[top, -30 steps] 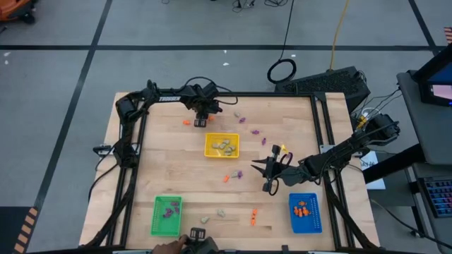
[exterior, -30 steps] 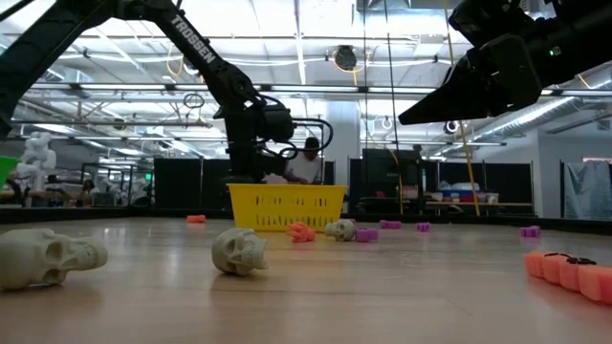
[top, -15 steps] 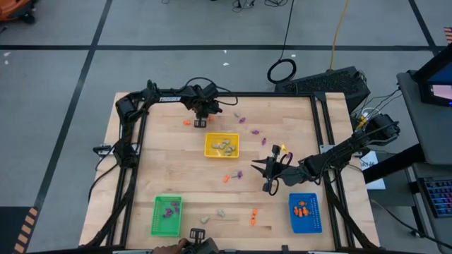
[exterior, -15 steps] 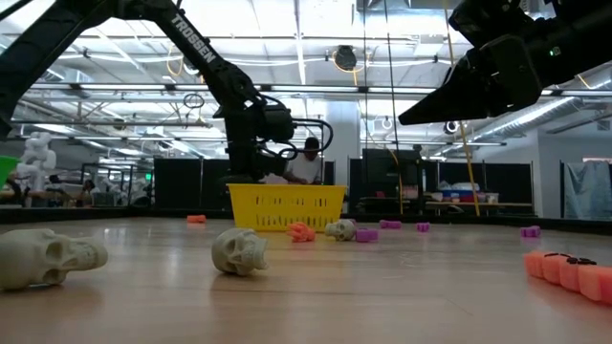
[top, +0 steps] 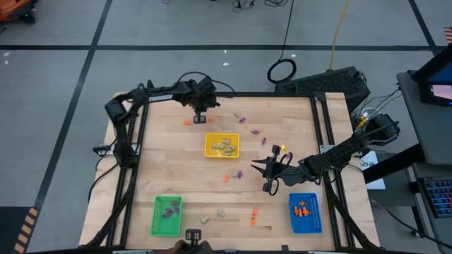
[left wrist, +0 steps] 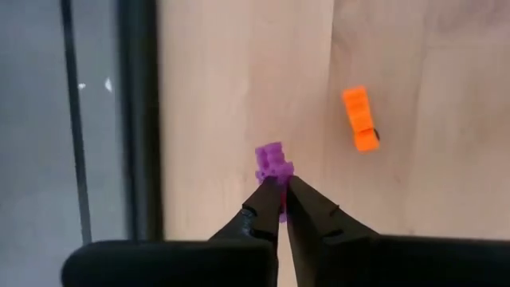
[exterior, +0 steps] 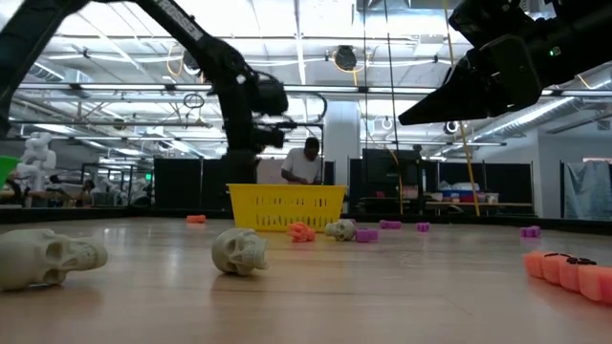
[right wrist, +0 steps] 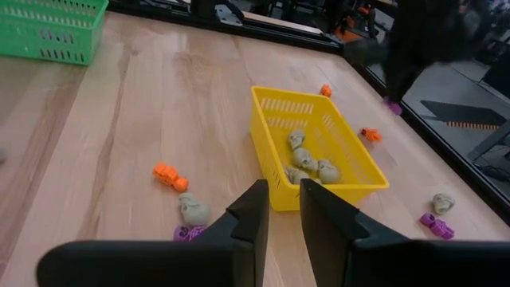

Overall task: Sort Halloween decoration
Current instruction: Put the purple skeleton toy in the green basket

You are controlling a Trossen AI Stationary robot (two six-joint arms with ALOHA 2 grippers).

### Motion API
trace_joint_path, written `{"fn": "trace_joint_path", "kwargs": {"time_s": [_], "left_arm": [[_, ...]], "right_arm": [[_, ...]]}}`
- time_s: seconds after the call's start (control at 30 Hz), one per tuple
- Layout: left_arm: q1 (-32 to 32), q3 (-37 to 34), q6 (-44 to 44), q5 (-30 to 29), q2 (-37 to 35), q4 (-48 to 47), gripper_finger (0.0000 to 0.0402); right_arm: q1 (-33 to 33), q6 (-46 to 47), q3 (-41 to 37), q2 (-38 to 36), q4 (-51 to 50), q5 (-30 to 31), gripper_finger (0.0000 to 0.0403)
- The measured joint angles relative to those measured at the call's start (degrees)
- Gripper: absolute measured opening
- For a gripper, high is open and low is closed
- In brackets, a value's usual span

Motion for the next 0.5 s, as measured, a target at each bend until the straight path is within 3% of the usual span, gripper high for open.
{"fn": "trace_joint_path", "kwargs": {"time_s": [0.13,0.37,0.5], "left_arm": [[-0.07,0.03,-2.93,2.16,-6.28,-1.55,0.0013],[0.15,-0.15,-8.35,12.17,-18.12,-1.94,0.0014],[-0.38,-1.56,-9.35,12.56,-22.08,-1.73,0.0014]], "right_arm": [[0.00,0.00,0.00,0.01,-0.13,-1.38,0.0059],[0.00,0.22,0.00,0.01,-0.17,-4.58,0.0059],[0.02,0.39,0.00,0.01,-0.15,-6.03,0.0059]]}}
